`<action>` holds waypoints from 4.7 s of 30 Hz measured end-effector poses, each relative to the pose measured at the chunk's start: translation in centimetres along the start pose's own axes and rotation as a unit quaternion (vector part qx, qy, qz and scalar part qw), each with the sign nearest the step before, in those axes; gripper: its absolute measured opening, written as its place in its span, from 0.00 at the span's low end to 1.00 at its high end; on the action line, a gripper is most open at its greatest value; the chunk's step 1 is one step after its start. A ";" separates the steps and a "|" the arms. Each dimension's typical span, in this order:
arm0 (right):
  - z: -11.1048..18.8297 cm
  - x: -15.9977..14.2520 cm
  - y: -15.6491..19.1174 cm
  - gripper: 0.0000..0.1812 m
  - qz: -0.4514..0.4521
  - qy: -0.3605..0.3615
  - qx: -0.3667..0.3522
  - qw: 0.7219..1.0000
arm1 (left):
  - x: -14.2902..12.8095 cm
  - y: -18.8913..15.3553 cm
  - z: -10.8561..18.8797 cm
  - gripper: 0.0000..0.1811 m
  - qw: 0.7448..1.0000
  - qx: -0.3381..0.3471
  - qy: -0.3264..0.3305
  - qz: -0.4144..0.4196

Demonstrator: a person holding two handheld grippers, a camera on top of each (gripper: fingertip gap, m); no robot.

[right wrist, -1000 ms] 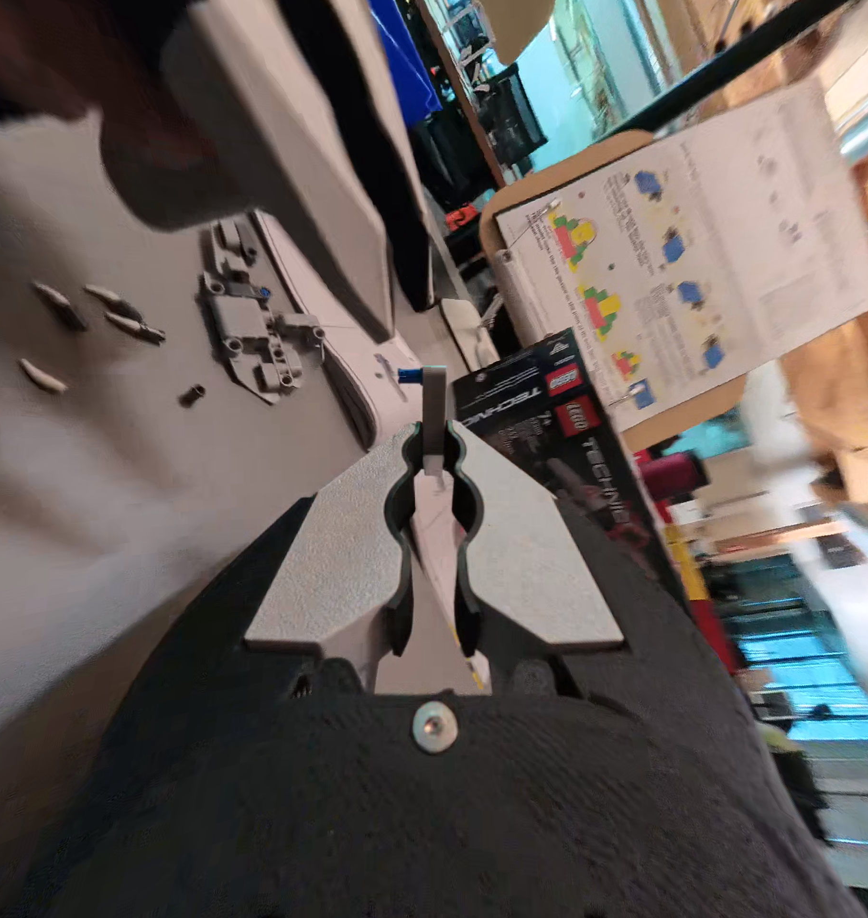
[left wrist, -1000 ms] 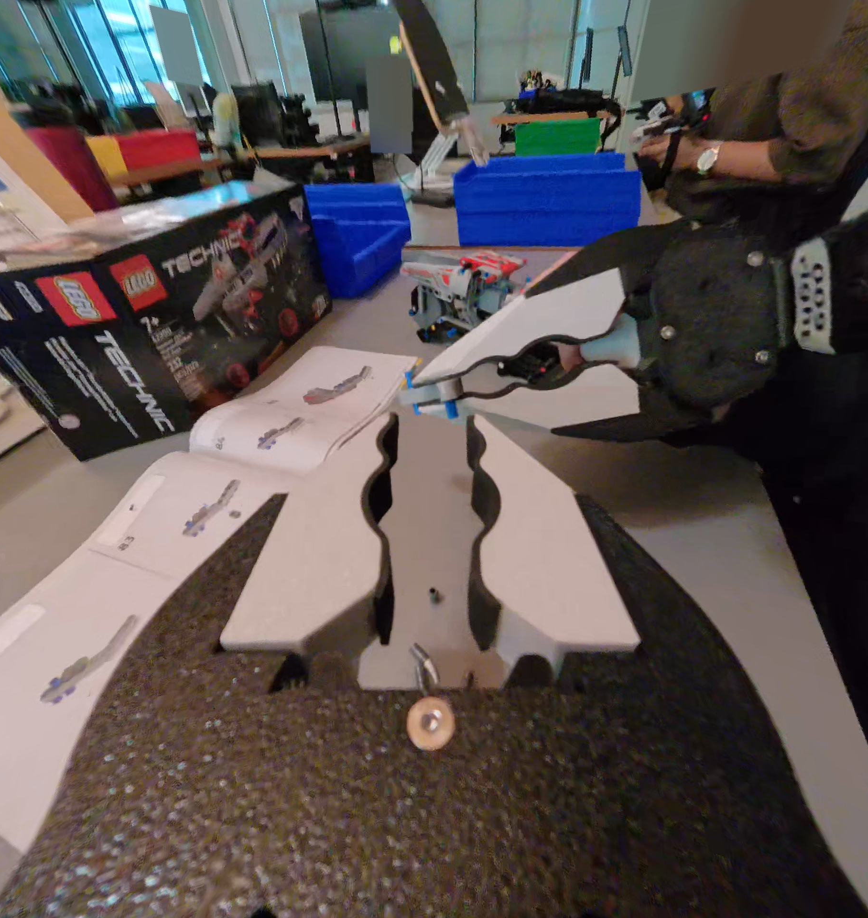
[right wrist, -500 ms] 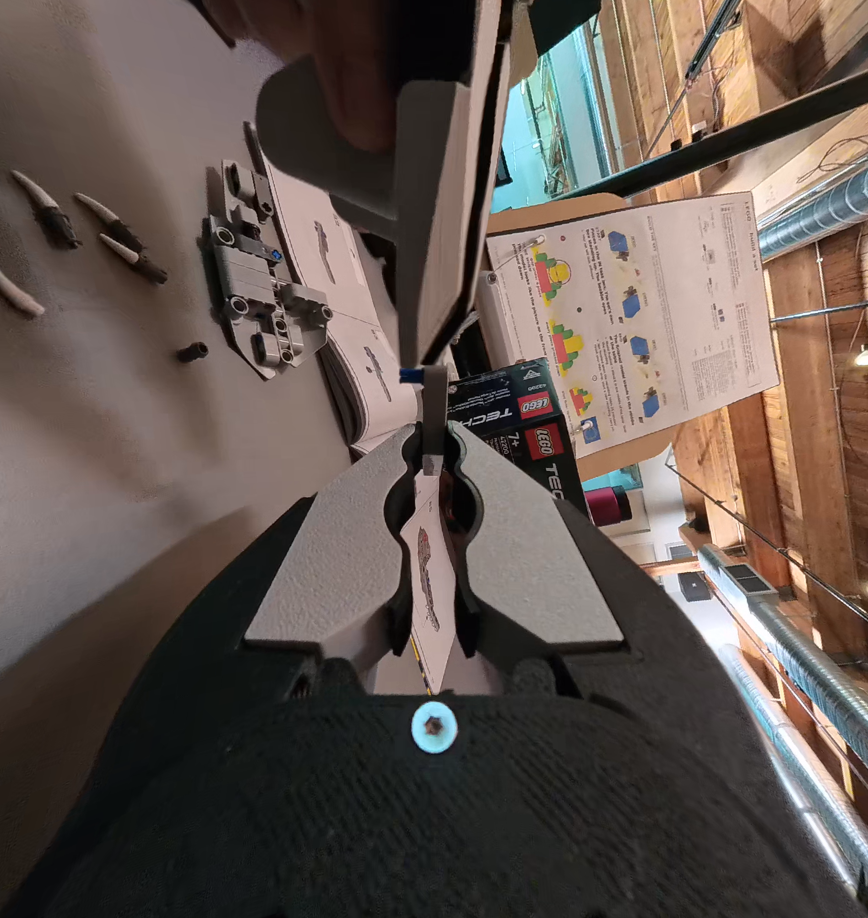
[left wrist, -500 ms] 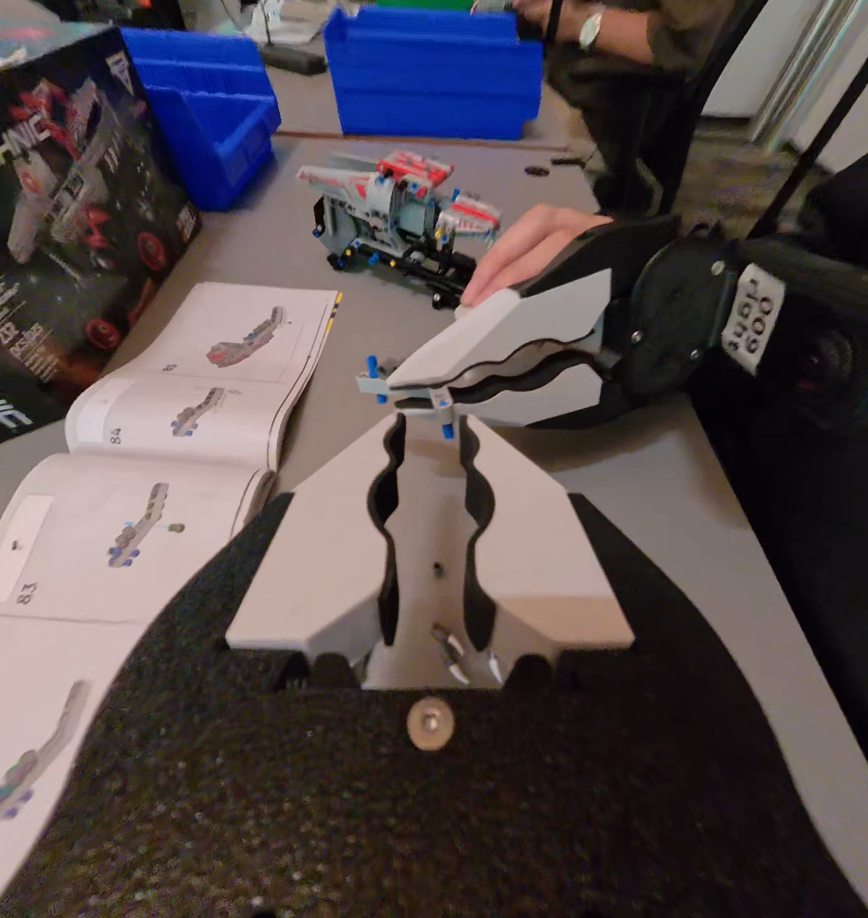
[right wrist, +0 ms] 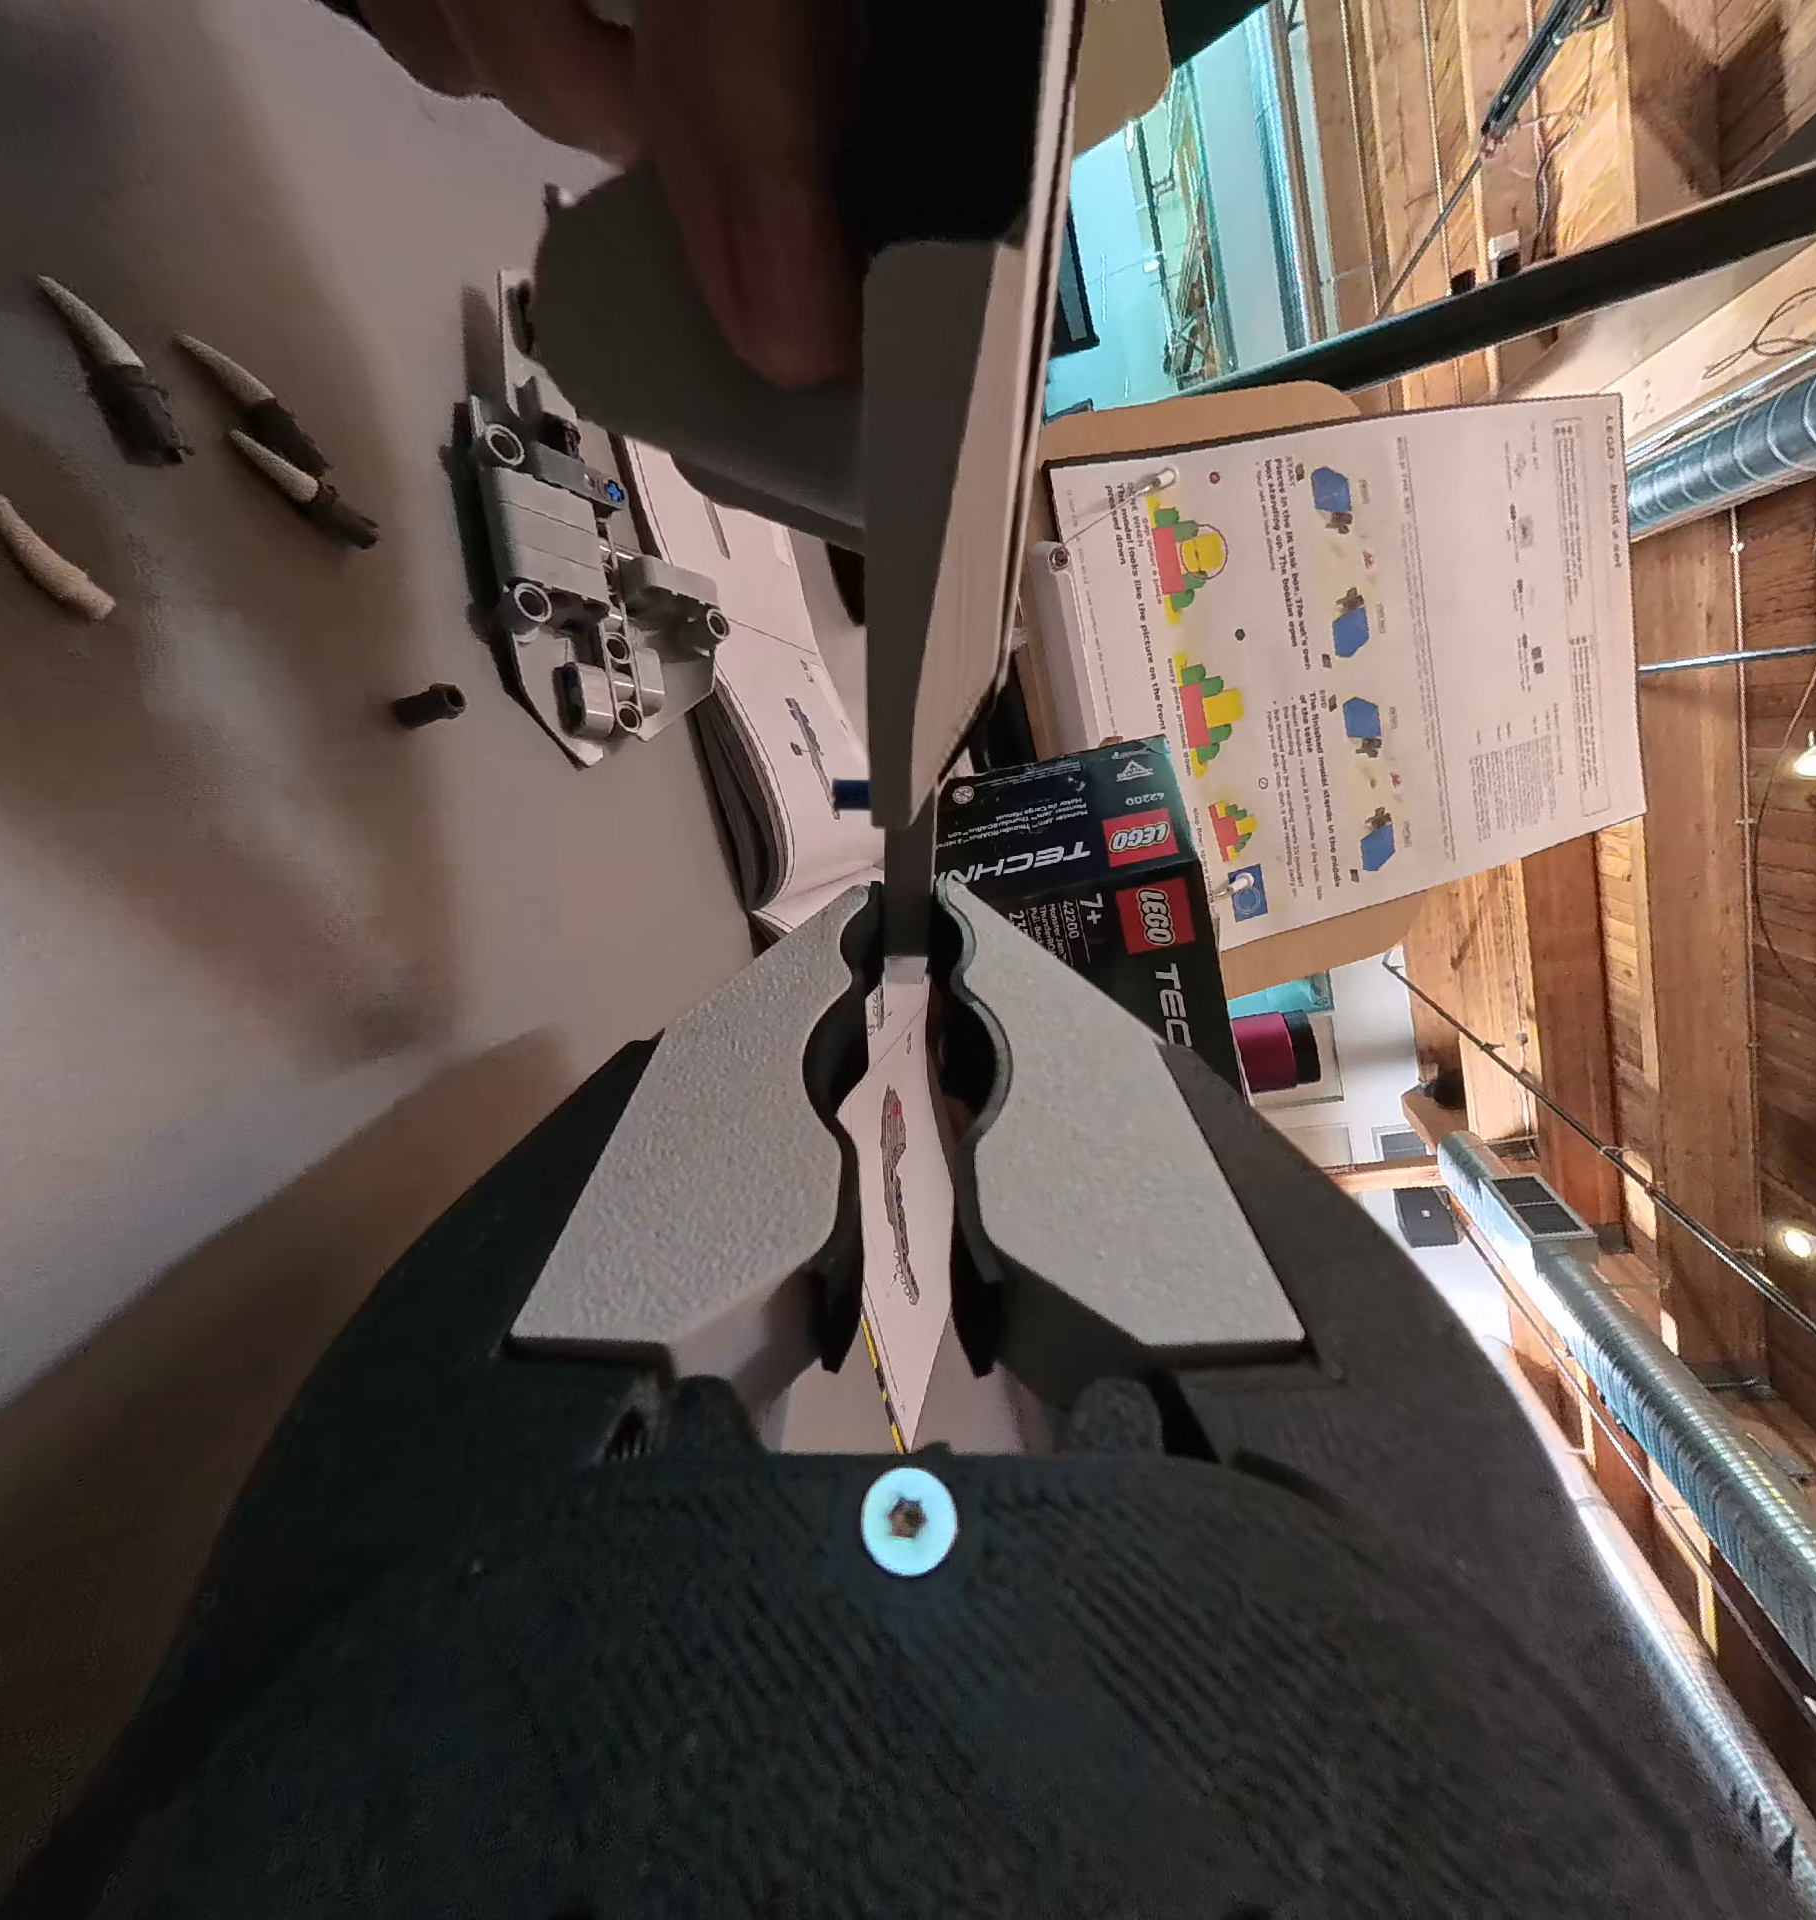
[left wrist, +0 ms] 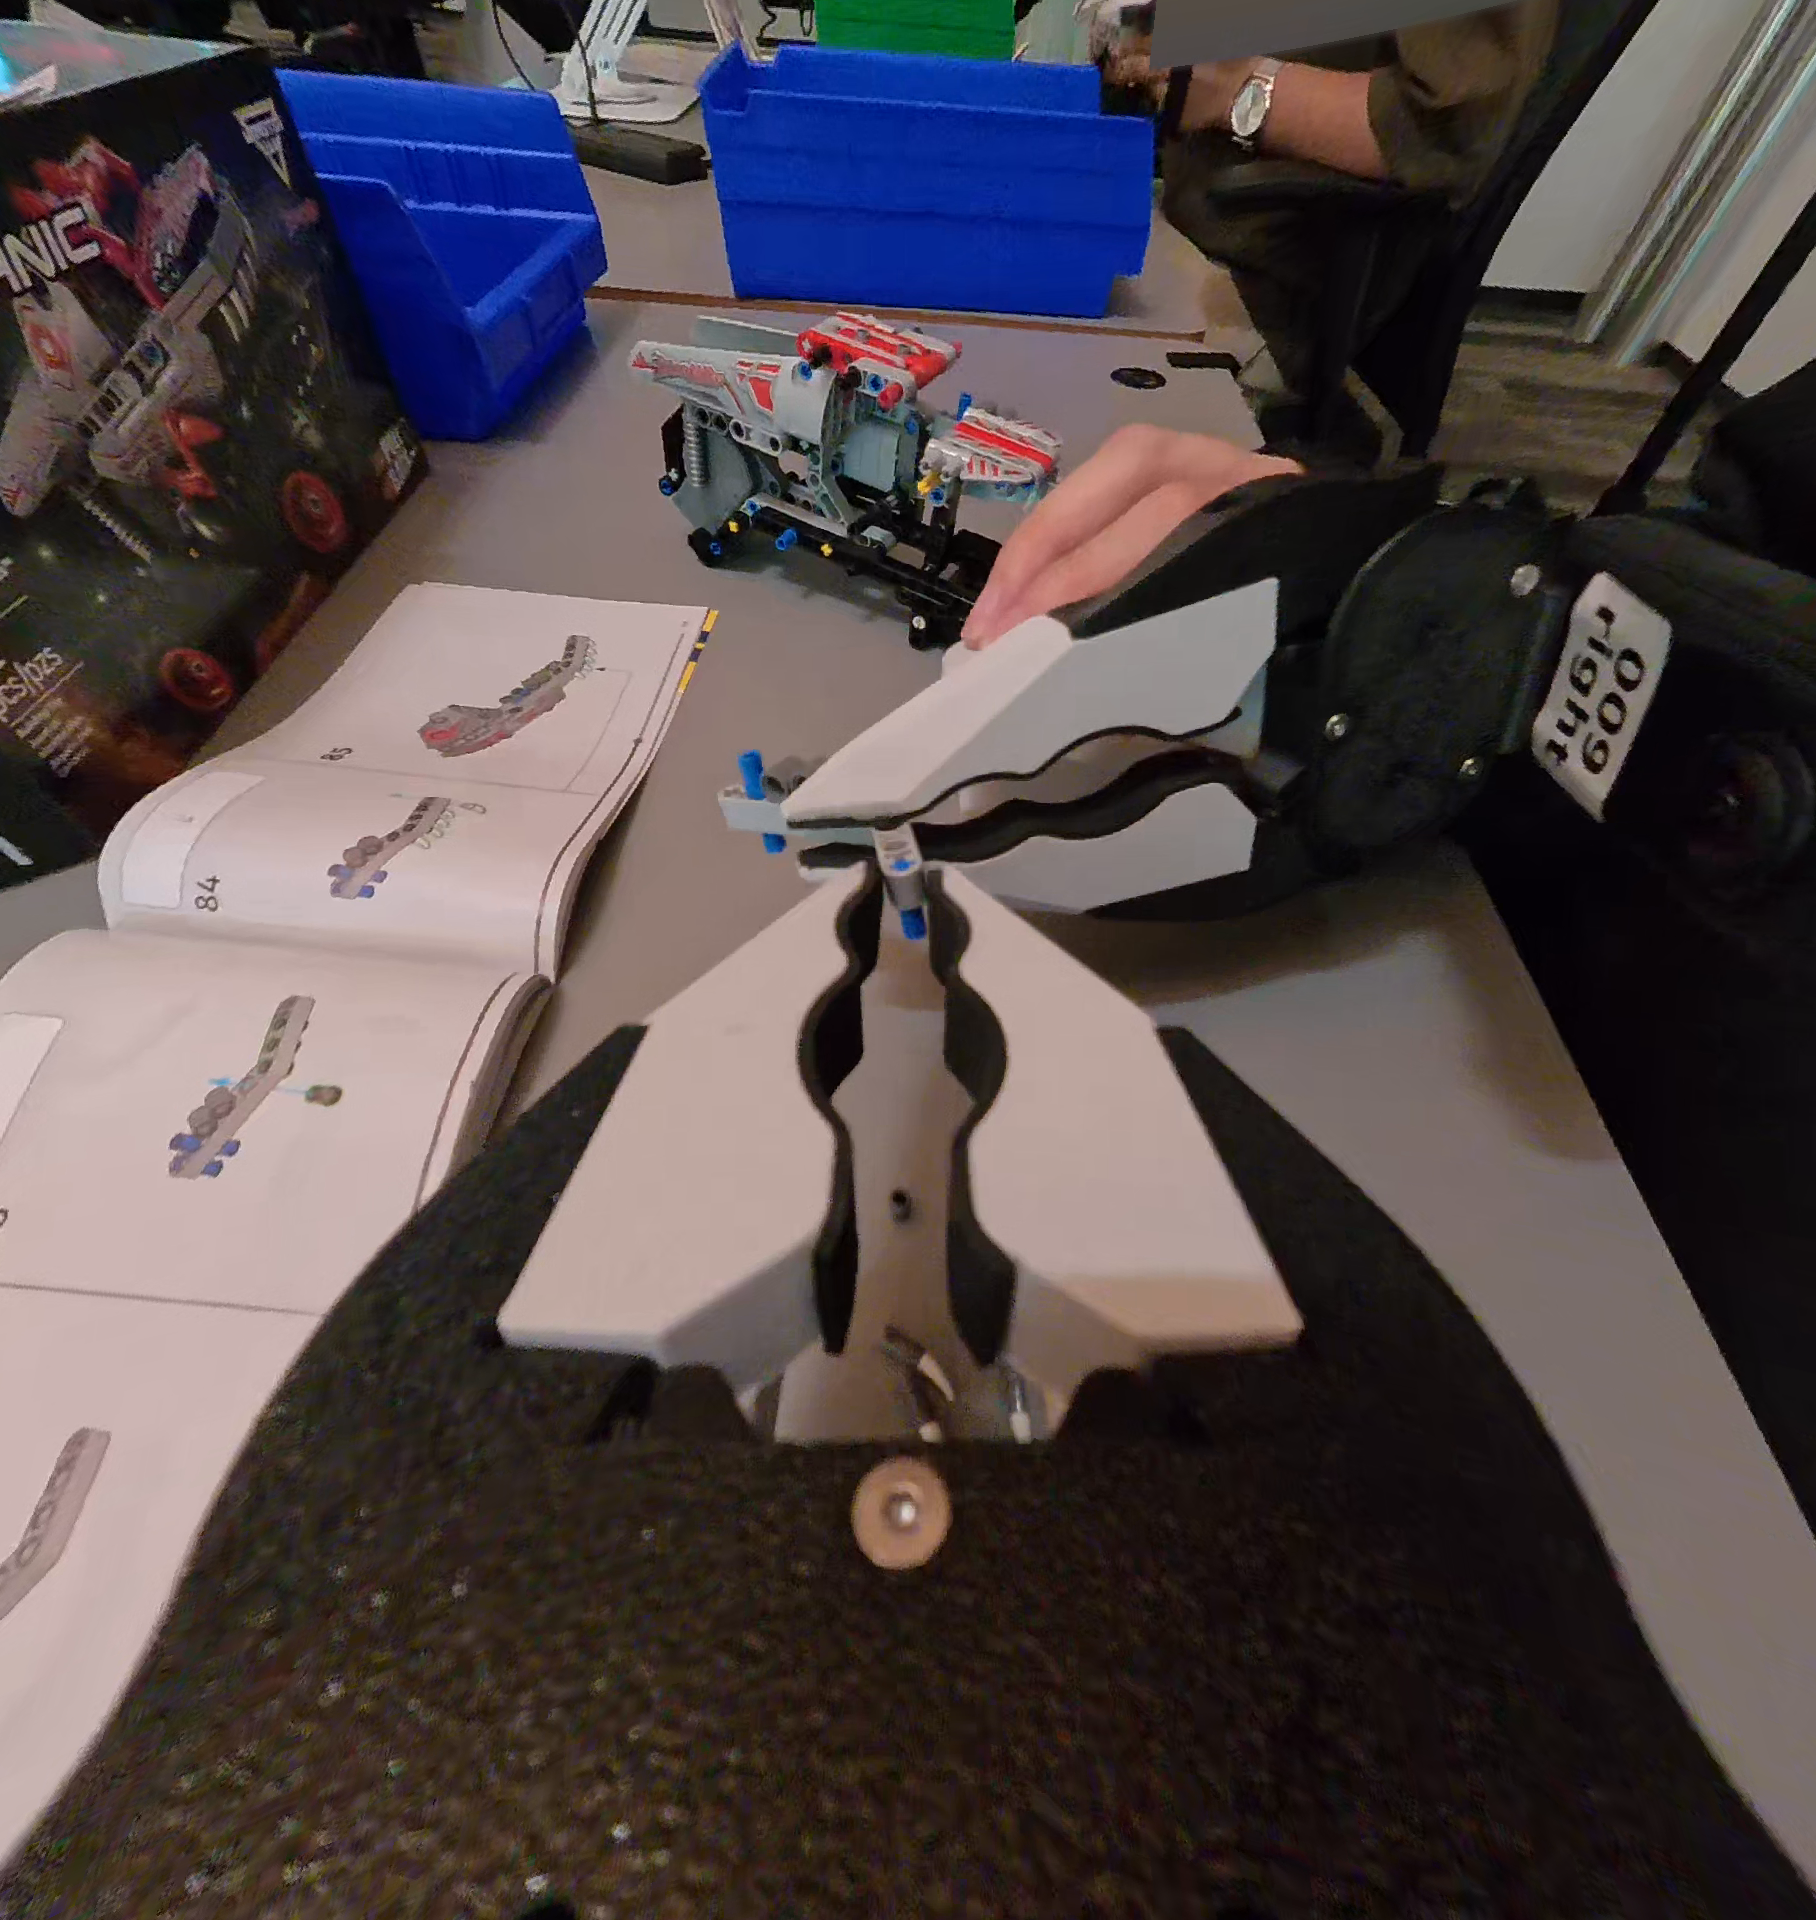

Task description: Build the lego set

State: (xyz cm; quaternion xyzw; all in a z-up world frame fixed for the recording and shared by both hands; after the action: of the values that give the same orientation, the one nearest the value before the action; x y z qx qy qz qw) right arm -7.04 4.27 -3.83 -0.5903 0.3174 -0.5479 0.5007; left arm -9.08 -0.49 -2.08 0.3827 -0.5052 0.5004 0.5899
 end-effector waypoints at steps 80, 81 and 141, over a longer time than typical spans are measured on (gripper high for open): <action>3.4 1.8 -2.2 0.03 -0.602 -0.303 0.333 0.660 | 2.2 -4.4 0.5 0.09 0.865 0.062 0.090 -0.490; 3.4 1.8 -2.3 0.03 -0.610 -0.303 0.331 0.653 | 2.4 -4.4 0.3 0.06 0.852 0.076 0.092 -0.510; 4.2 0.9 -1.2 0.08 -0.332 -0.234 0.279 0.870 | -0.9 -3.0 1.7 0.03 0.979 0.009 0.052 -0.196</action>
State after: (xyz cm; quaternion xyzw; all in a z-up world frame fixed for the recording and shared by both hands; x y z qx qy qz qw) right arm -2.98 4.78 -2.00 -0.6074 -0.1902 -0.5933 0.4929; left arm -6.51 -2.96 -2.46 0.4532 -0.3843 0.3985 0.6986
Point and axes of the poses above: each gripper's, where its closed fingertips meet, z back along the fingers, x out of its top, y = z × x across the jaws, the point moved 4 cm from there along z, back along the fingers, and after that the axes turned 9 degrees about -y, right-handed, at the moved point
